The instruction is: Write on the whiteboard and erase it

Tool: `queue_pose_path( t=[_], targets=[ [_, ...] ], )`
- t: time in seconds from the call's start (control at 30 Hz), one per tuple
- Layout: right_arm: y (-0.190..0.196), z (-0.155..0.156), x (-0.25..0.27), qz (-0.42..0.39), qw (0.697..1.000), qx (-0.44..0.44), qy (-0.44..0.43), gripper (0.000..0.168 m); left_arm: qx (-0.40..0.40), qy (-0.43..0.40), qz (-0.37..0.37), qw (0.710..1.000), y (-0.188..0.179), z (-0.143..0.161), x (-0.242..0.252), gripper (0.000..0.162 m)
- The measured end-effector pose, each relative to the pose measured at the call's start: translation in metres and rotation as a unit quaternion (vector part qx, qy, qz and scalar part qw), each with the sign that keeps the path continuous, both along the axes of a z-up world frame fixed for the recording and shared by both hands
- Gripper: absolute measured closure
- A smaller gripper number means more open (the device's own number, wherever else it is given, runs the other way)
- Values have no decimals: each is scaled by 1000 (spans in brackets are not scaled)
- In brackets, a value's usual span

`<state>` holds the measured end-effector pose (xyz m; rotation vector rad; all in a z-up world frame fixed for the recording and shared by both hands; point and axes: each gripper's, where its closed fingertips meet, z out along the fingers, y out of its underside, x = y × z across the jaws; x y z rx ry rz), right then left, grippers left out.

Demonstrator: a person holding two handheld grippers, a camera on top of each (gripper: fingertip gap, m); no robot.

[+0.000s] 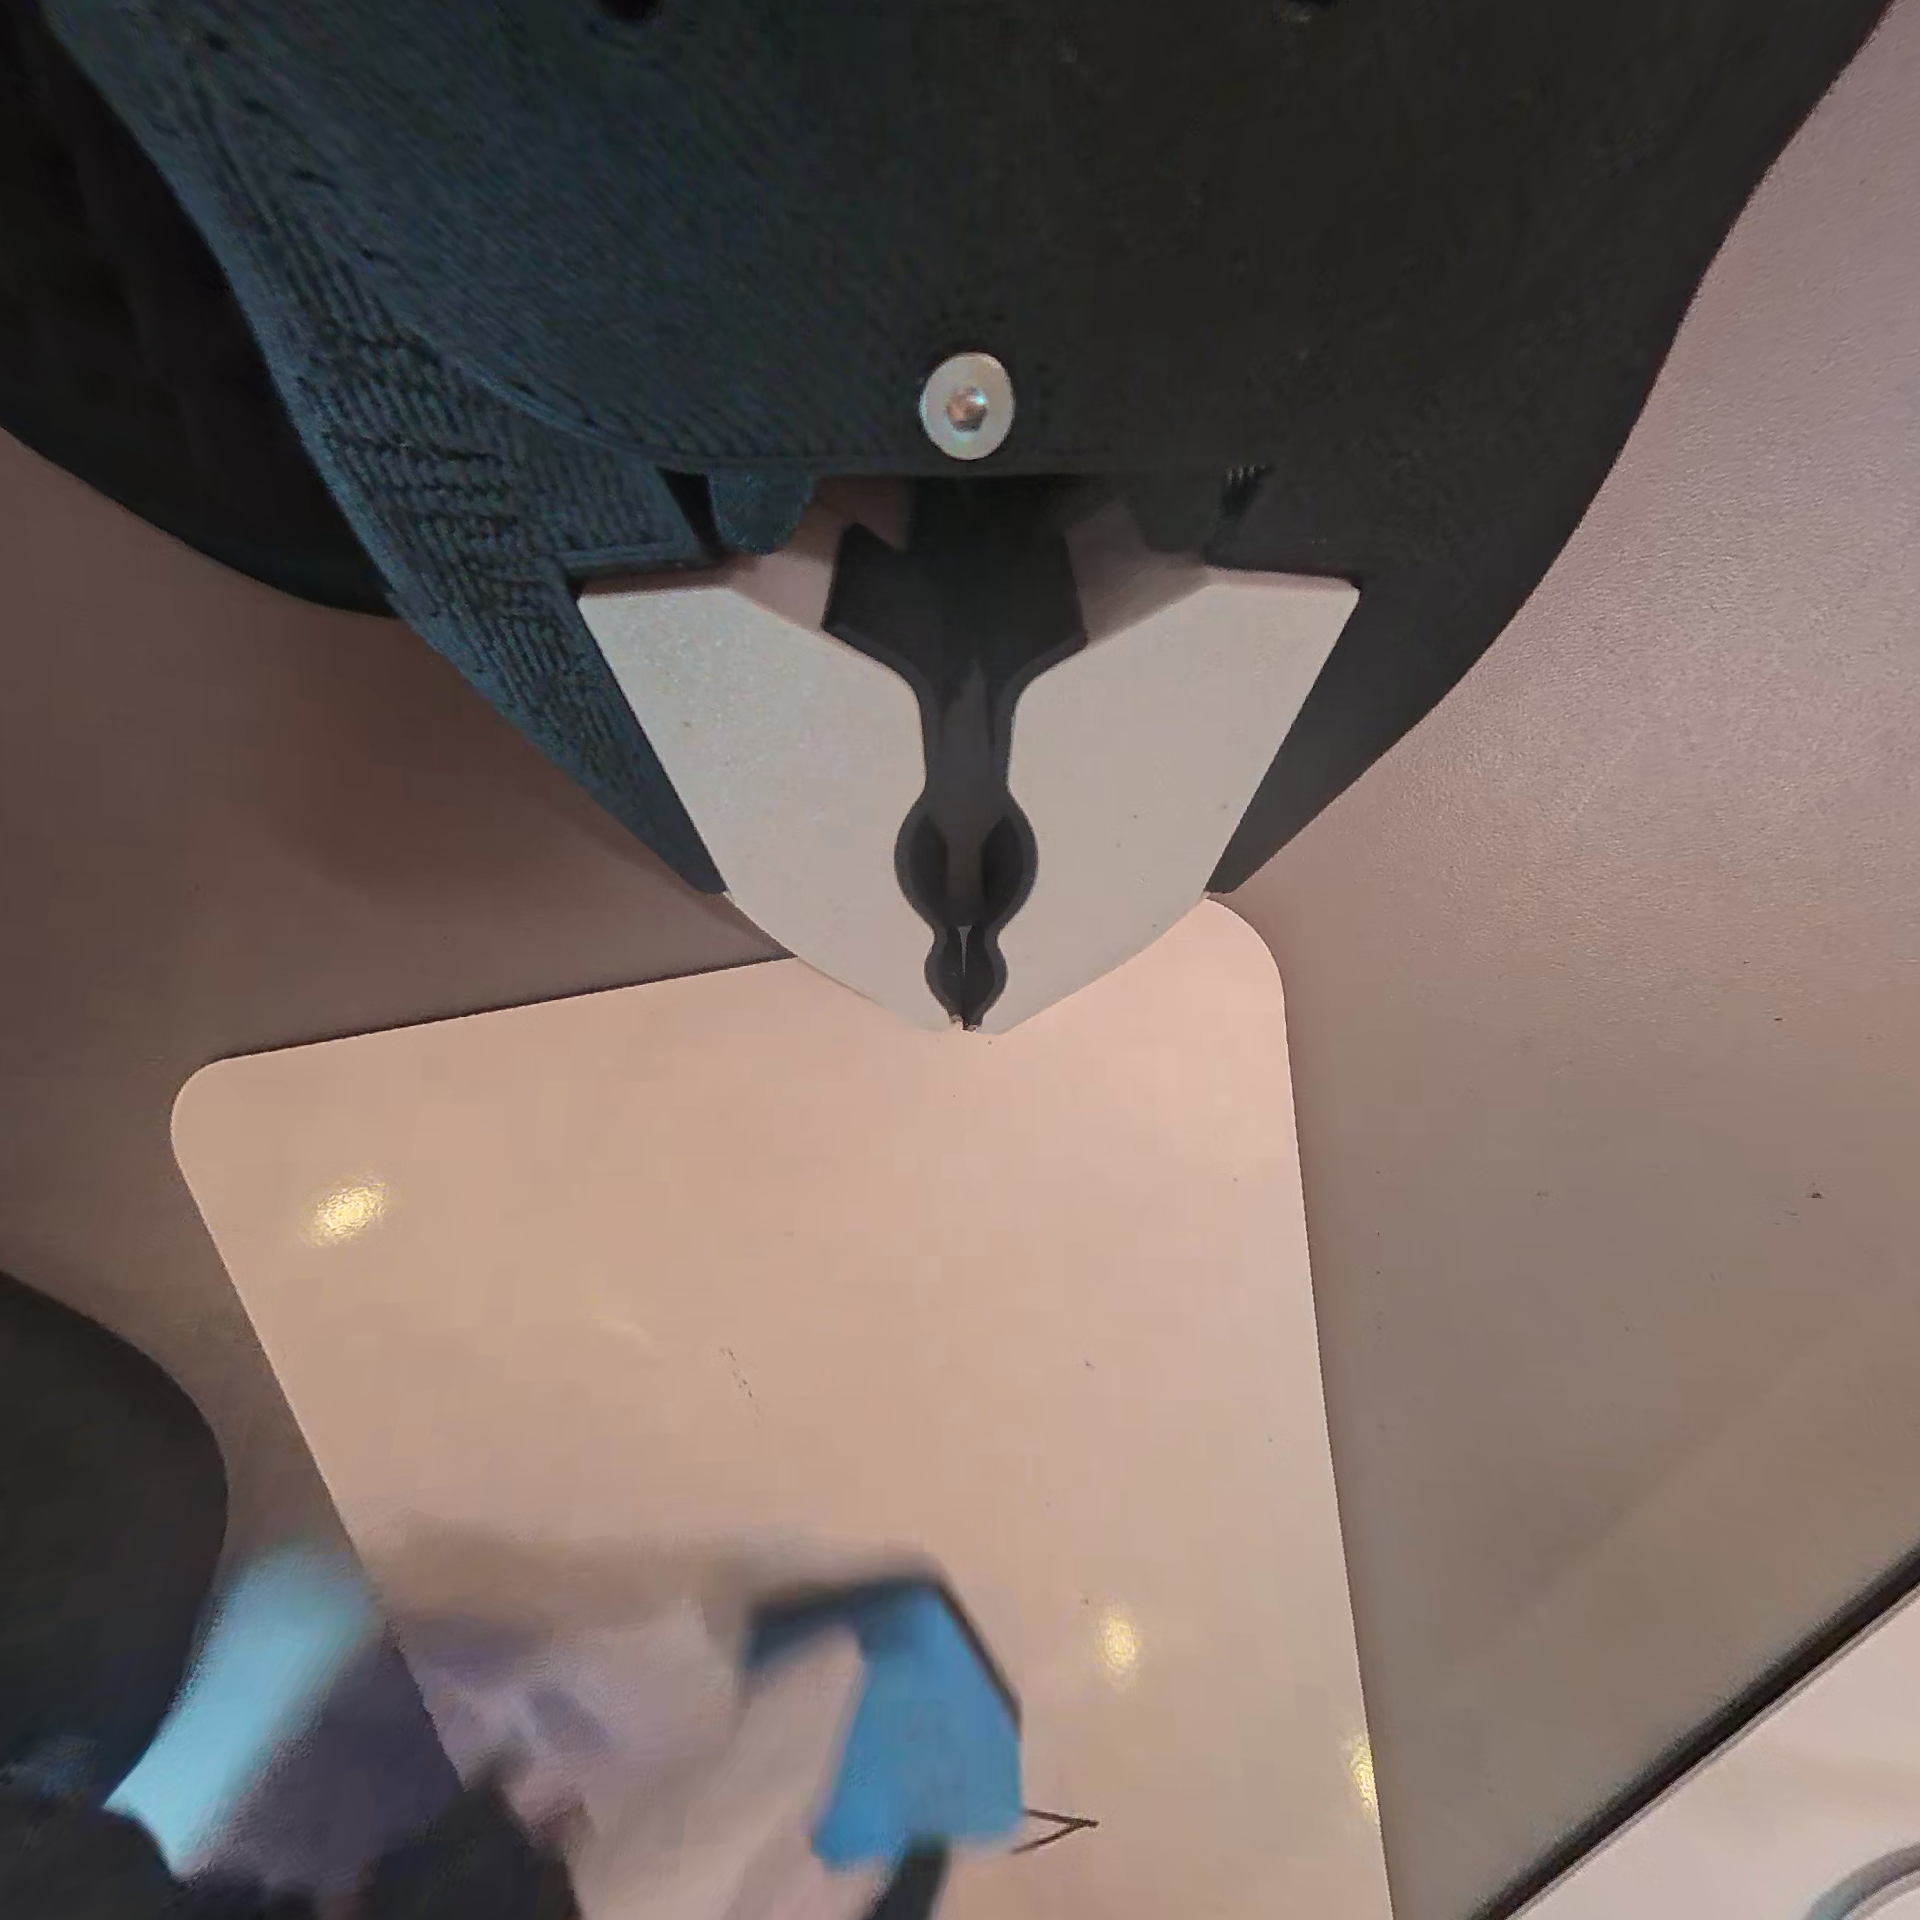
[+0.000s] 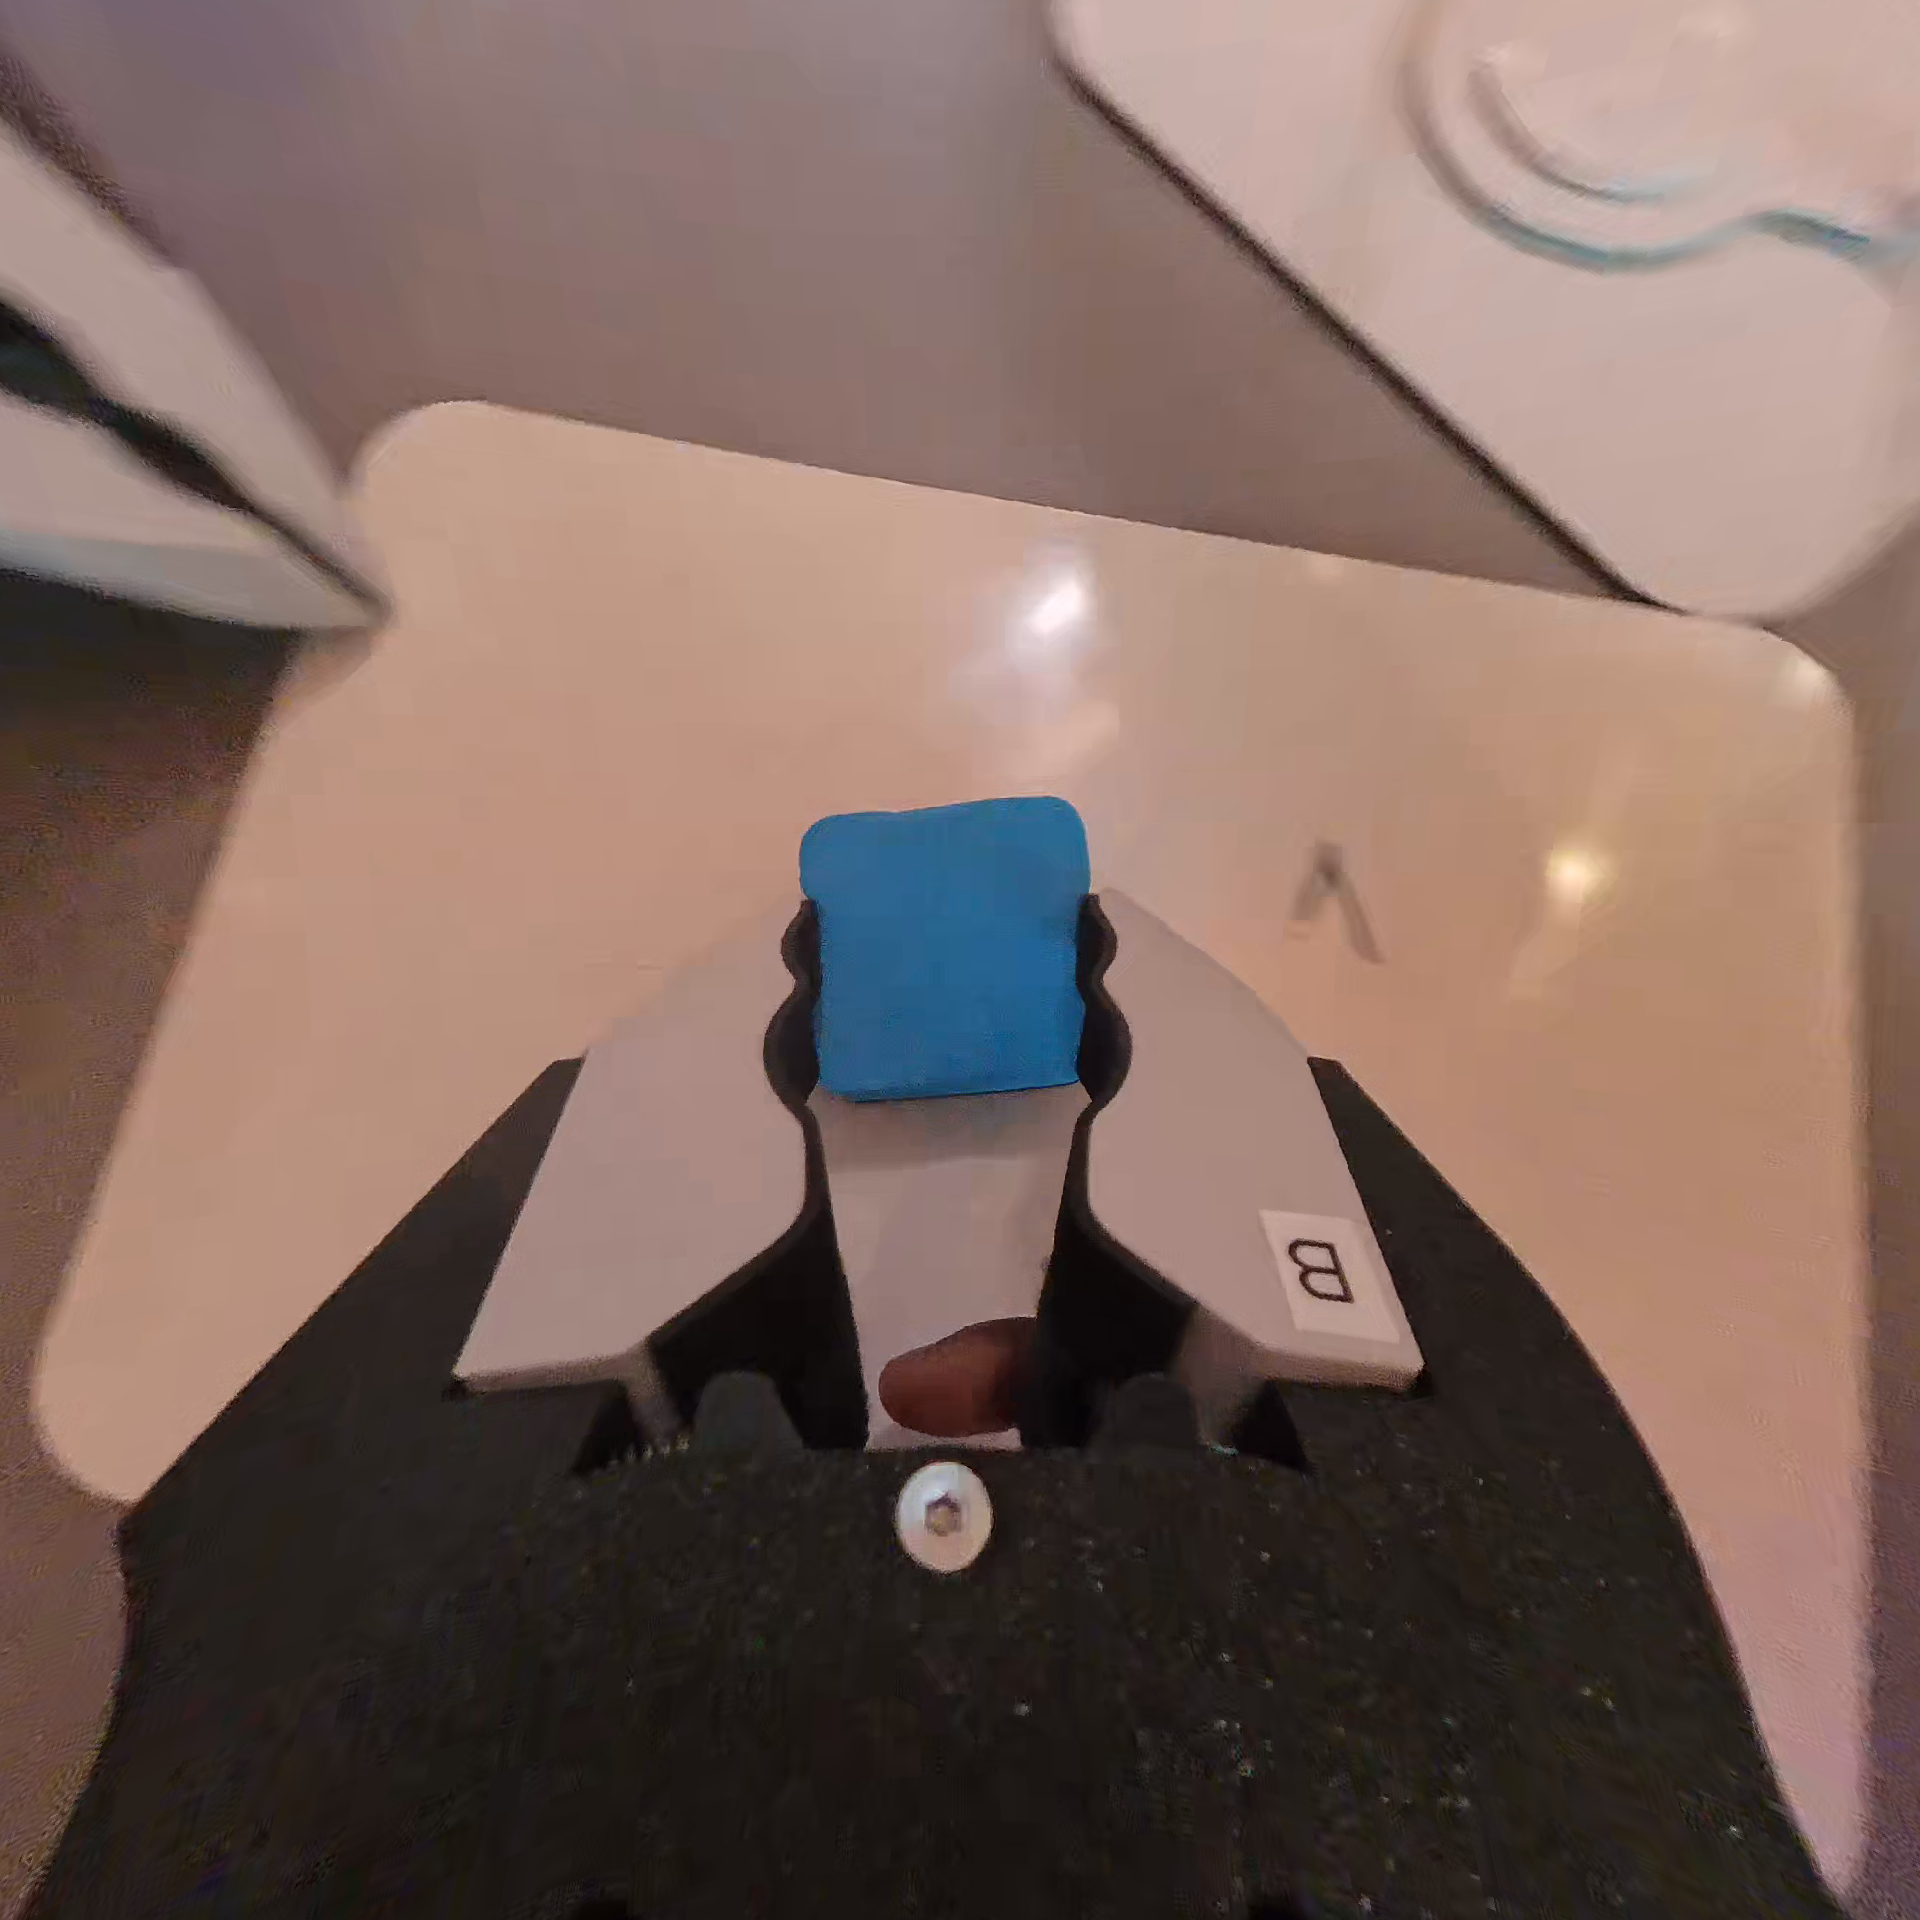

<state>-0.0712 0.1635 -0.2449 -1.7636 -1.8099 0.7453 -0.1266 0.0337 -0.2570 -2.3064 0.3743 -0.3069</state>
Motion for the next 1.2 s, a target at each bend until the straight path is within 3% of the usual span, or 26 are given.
queue_pose_path(
  t=[0.07,0.13,0.17,0.3,0.33,0.4,0.53,0.57,0.63,0.73,0.8,0.83,1.07,1.2],
  targets=[
    [-77,1,-3,107,994,-7,4,120,1,1,0,1000,0,0,0,161],
    [-93,1,2,155,988,23,-2,120,1,0,0,1000,0,0,0,161],
    [-80,1,2,143,990,-3,-1,120,0,-1,0,1000,0,0,0,161],
    [84,-1,6,-78,996,31,-6,120,1,1,-1,1000,0,0,0,161],
    [107,-1,7,-112,993,21,-4,120,1,1,-1,1000,0,0,0,161],
    [107,-1,0,-118,992,36,-9,120,1,0,0,1000,0,0,0,161],
    [-10,0,-28,41,999,22,16,120,0,-2,1,1000,0,0,0,161],
    [-16,1,-28,58,997,42,13,120,0,-2,1,1000,0,0,0,161],
    [8,0,-25,37,999,3,17,120,1,0,1,1000,0,0,0,161],
    [102,-1,-5,-98,995,32,6,121,3,5,2,1000,0,0,0,161],
    [106,-1,-3,-120,992,38,5,121,3,4,2,1000,0,0,0,161],
    [91,-1,-5,-102,993,52,1,121,2,2,2,1000,0,0,0,161],
    [-118,1,-7,125,992,8,21,120,3,6,8,1000,0,0,-1,161],
    [-143,13,15,140,989,-20,37,120,2,2,7,1000,0,0,0,161]
  ],
)
